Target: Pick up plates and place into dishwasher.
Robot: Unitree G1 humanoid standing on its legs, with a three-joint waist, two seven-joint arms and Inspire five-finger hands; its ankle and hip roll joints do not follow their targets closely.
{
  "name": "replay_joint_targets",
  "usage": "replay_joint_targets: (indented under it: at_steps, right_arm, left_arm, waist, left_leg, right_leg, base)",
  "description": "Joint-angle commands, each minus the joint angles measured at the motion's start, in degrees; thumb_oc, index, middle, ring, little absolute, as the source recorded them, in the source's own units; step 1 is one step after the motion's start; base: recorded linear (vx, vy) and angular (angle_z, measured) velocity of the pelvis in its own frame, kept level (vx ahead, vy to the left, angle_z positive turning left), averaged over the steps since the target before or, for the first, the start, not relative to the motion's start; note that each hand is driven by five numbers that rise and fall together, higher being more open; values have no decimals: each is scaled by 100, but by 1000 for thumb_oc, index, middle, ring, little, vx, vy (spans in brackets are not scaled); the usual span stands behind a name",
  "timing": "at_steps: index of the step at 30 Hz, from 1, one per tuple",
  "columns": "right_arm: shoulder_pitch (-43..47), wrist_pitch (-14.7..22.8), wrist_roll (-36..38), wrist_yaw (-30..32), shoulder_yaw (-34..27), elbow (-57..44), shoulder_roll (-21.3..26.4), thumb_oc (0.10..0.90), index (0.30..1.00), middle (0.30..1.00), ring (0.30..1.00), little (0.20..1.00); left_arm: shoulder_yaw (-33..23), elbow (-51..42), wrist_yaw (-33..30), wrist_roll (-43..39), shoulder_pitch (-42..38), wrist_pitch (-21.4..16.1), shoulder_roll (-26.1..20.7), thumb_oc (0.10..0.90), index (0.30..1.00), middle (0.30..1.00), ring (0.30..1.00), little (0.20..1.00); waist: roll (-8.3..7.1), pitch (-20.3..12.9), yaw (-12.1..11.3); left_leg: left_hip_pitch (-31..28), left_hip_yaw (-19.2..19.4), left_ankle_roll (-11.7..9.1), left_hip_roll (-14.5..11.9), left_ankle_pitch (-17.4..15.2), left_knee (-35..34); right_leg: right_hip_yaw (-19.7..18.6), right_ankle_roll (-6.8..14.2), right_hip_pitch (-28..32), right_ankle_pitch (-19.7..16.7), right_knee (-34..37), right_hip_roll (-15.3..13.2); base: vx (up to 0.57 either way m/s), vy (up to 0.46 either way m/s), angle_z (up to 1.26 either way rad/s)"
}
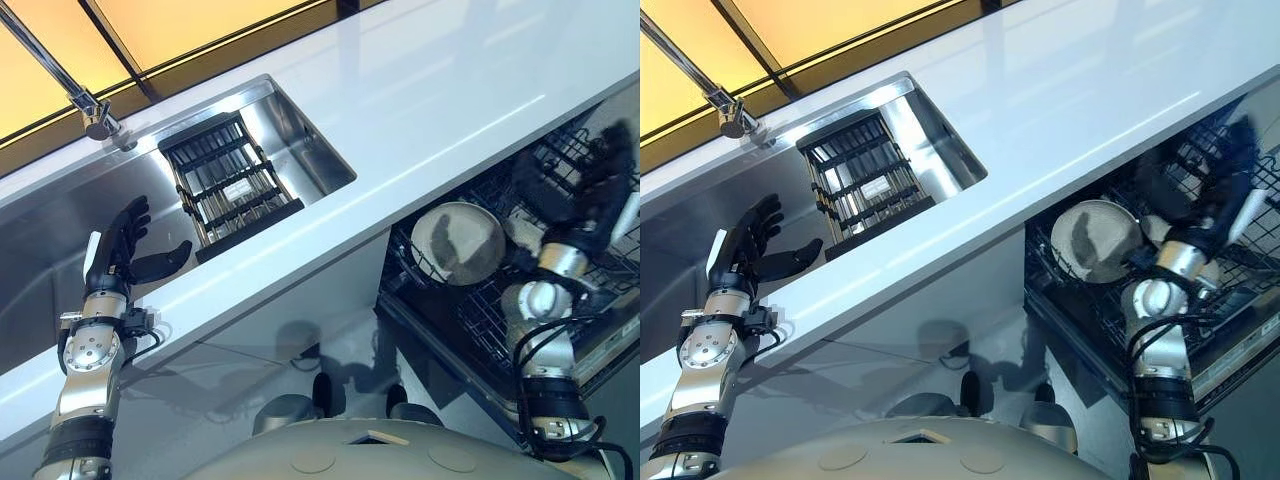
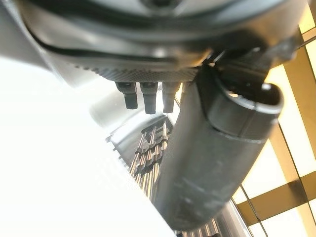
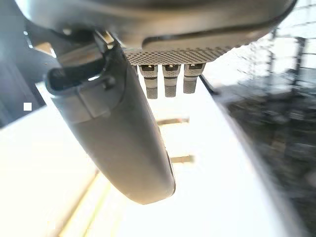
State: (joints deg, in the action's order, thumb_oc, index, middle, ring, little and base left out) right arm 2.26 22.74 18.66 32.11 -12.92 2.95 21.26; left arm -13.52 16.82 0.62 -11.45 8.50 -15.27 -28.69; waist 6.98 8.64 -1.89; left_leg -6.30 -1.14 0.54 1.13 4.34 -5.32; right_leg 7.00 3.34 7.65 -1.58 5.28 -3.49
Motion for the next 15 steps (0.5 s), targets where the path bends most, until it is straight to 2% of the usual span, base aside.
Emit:
replay_joint_targets:
  at_steps: [1, 5, 8, 10, 15]
  right_arm:
    - [223, 349, 279, -66, -378, -291, 137, 800, 900, 900, 900, 900]
    - [100, 381, 300, 66, -691, -3, 245, 800, 900, 900, 900, 900]
    - [28, 206, 254, 240, -809, 326, 311, 800, 900, 900, 900, 900]
    - [-49, -123, 586, 104, -863, 597, 310, 800, 900, 900, 900, 900]
    - [-341, -592, 1403, -628, -888, 1439, 170, 800, 900, 900, 900, 900]
  left_arm:
    - [-215, 168, 0, -217, -184, -393, -334, 800, 900, 900, 900, 900]
    - [-310, 263, 94, -237, -211, -404, -382, 800, 900, 900, 900, 900]
    - [-294, 401, 93, -251, -271, -465, -403, 800, 900, 900, 900, 900]
    - [-293, 404, 81, -263, -288, -440, -407, 800, 900, 900, 900, 900]
    - [-392, 421, 135, -314, -230, -450, -415, 800, 900, 900, 900, 900]
  waist:
    - [-190, -320, 105]
    - [-255, -321, 177]
    - [-263, -313, 226]
    - [-266, -303, 256]
    - [-280, -259, 314]
  left_leg:
    - [-173, 153, 162, 258, -769, 58]
    - [-211, 224, 164, 243, -784, 59]
    - [-219, 264, 161, 236, -795, 57]
    - [-219, 288, 162, 229, -797, 48]
    - [-207, 340, 157, 210, -793, 45]
  right_leg:
    - [-17, 34, -294, 801, -674, 314]
    - [-62, 40, -275, 794, -674, 334]
    - [-94, 47, -290, 793, -686, 343]
    - [-105, 54, -300, 788, -685, 344]
    - [-108, 51, -342, 791, -719, 343]
  base:
    - [13, -25, -11]
    - [20, -25, -9]
    - [8, -7, -10]
    - [1, -5, -11]
    - [4, -14, -7]
